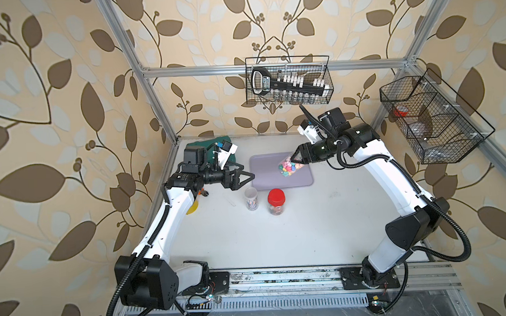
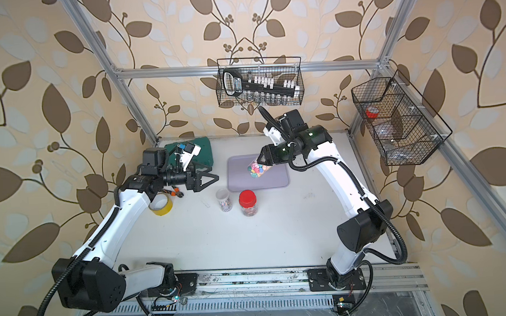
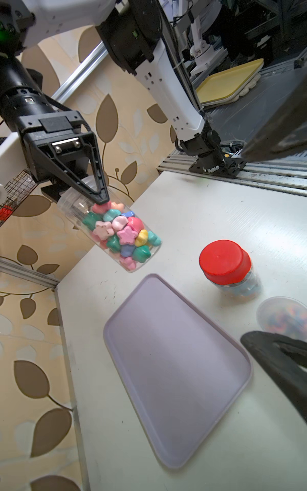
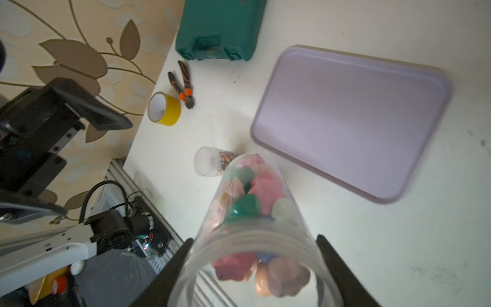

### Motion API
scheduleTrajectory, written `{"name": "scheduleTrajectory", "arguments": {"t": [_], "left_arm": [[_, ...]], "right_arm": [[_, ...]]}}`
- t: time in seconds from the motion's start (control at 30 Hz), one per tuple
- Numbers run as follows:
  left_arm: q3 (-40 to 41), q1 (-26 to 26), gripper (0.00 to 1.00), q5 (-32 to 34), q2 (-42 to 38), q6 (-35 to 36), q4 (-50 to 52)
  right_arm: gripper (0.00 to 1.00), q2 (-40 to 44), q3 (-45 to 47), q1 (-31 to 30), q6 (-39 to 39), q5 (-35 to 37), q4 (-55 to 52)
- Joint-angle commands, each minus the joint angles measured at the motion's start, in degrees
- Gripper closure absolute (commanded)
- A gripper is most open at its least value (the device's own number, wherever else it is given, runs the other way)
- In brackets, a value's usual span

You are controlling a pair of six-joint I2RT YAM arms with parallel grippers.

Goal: Pour the candies out of the jar
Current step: Pick up the jar from the center of the board.

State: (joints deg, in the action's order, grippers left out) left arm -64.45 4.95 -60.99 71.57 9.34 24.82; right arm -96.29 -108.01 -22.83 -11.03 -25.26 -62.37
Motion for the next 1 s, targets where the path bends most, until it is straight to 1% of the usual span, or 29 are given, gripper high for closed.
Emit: {"name": "scheduleTrajectory", "arguments": {"t": [0.0, 0.1, 0.2, 0.37, 0.53, 0.7, 0.97], "left_arm": [[-3.85, 0.54, 0.01, -5.55, 0.9, 4.19, -2.09], [-4.77, 0.59, 0.01, -9.34, 2.63, 4.26, -2.13], [-4.9, 0.81, 0.01, -11.34, 3.57, 5.08, -1.49], [-5.69, 1.11, 0.01, -11.84, 4.32, 7.78, 1.97], [-6.78, 1.38, 0.01, -14.38, 5.51, 8.4, 3.41], [-7.3, 2.12, 0.01, -14.51, 6.39, 8.77, 4.22], [-7.88, 3.46, 0.01, -15.24, 6.47, 11.06, 8.03]], "right_arm": [[0.58, 0.03, -1.77, -0.04, 1.99, -10.48, 0.21], [0.58, 0.39, -0.99, -0.11, 1.31, -16.45, 2.44], [0.58, 0.93, -0.19, -0.11, 0.01, -21.07, 5.1], [0.57, 0.33, -0.54, -0.4, -1.31, -27.19, 7.34], [0.58, -0.9, -1.12, -2.08, -1.98, -29.96, 8.71], [0.57, -2.72, -2.47, -4.77, -3.26, -32.3, 10.68], [0.58, -3.86, -2.54, -6.13, -4.24, -33.18, 12.44]]}}
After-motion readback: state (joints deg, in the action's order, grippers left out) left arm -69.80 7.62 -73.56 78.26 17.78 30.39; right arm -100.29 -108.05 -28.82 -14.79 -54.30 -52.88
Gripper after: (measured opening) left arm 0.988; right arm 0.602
